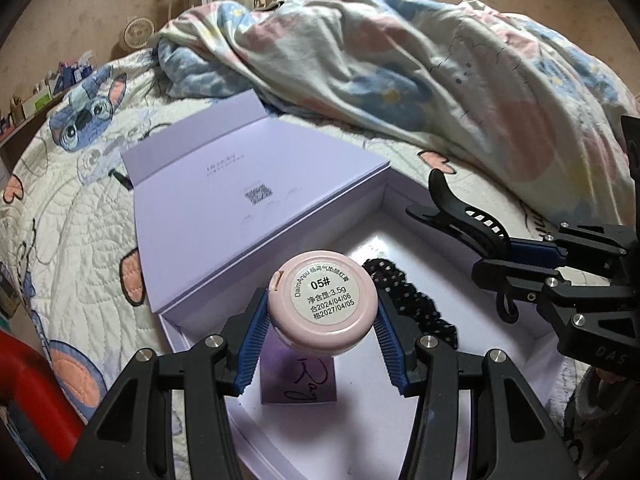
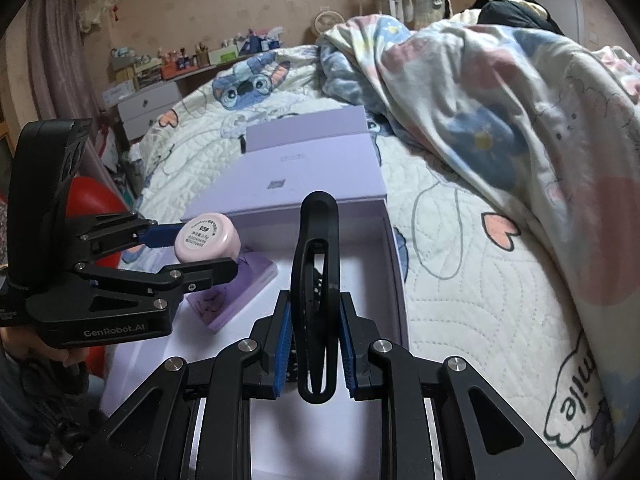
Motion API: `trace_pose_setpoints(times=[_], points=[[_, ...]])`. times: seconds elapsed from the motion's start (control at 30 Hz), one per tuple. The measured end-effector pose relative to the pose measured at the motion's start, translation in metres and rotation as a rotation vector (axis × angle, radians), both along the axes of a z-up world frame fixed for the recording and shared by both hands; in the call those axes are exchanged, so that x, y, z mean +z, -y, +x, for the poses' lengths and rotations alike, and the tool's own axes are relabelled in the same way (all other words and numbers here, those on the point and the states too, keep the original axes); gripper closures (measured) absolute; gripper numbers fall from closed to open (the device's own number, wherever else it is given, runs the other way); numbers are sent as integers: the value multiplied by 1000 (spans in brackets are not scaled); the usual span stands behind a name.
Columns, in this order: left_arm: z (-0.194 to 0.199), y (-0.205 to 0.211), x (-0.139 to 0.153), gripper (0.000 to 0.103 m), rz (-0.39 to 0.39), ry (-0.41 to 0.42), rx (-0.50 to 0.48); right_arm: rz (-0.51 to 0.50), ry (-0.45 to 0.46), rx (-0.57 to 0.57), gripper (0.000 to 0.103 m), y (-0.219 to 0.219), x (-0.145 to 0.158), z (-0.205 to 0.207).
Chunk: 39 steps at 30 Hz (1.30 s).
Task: Organize rigid objects
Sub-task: 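Lower the compact onto the palette with left tool while right tool lowers the black claw clip, opening both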
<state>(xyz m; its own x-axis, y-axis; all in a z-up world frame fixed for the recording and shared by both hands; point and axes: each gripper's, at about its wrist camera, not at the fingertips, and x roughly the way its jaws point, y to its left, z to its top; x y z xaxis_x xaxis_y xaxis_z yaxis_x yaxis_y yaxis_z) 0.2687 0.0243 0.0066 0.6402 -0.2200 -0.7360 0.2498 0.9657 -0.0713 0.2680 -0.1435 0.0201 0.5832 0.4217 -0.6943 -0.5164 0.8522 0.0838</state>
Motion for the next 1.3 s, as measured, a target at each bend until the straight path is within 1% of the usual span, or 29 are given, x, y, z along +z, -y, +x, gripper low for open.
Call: trace_pose_setpoints(times=[0.27,0.4,0.57,0.83,0.9,0.97,1.03,1.07,1.13,1.17,1.23,1.27,1.3], points=[[12,-8,-19,52,-10,-59,27,-25,-43,-6,82,-1,-14,11],[15,-10,-26,52,12,-71,46,-43,-73,4,81,-4,-22,15],[18,-13,-32,52,-19,-104,45,-90,-90,1,81,-11,-30,19],[16,-6,-35,52,35,-92,40,-124,-79,-18,81,-14,-31,18],[15,-6,-35,52,39,-87,39,-148,-69,-23,81,-17,-32,16],[14,-7,-35,52,44,-86,45,-167,-62,-23,78,-19,-33,15],[12,-7,-35,52,51,-90,52,-165,-64,-25,70,-19,-32,15],[12,-7,-34,51,54,-91,55,-158,-67,-29,67,-19,-32,15],[9,-8,-33,50,59,-89,58,-146,-72,-34,65,-18,-31,15],[8,-8,-32,46,61,-87,60,-145,-73,-37,65,-18,-30,15],[6,-9,-28,35,62,-78,71,-145,-75,-44,65,-17,-30,14],[5,-10,-27,23,60,-76,78,-144,-75,-47,65,-16,-29,13],[5,-12,-25,21,53,-73,81,-141,-76,-50,65,-15,-28,12]])
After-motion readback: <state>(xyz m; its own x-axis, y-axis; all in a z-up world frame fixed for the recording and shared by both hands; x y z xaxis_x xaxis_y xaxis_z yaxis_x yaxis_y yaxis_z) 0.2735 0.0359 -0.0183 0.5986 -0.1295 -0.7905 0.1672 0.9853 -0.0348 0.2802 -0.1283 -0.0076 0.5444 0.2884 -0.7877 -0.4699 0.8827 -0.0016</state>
